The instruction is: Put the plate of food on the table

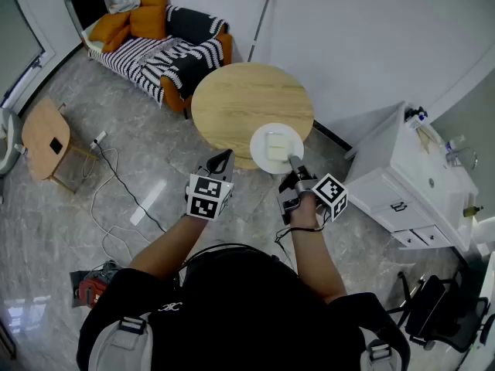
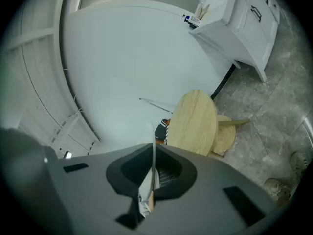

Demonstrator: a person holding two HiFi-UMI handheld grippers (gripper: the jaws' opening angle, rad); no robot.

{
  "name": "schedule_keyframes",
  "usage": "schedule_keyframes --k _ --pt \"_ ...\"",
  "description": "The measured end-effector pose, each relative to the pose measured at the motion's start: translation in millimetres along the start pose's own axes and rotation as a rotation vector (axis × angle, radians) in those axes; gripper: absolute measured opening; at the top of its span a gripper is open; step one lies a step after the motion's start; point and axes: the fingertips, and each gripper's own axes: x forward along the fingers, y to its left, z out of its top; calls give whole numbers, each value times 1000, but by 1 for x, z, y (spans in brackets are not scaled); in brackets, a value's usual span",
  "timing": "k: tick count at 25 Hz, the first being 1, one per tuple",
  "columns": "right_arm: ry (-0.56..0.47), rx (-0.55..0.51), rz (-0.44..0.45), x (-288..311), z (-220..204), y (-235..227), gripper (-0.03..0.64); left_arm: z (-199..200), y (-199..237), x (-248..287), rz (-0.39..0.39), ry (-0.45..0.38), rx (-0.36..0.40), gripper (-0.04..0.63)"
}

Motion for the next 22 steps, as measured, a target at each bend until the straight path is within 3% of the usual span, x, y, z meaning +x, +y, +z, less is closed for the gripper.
schedule_keyframes --k 22 --pt "-12 20 -31 2 -11 -11 18 -8 8 1 -22 22 -25 8"
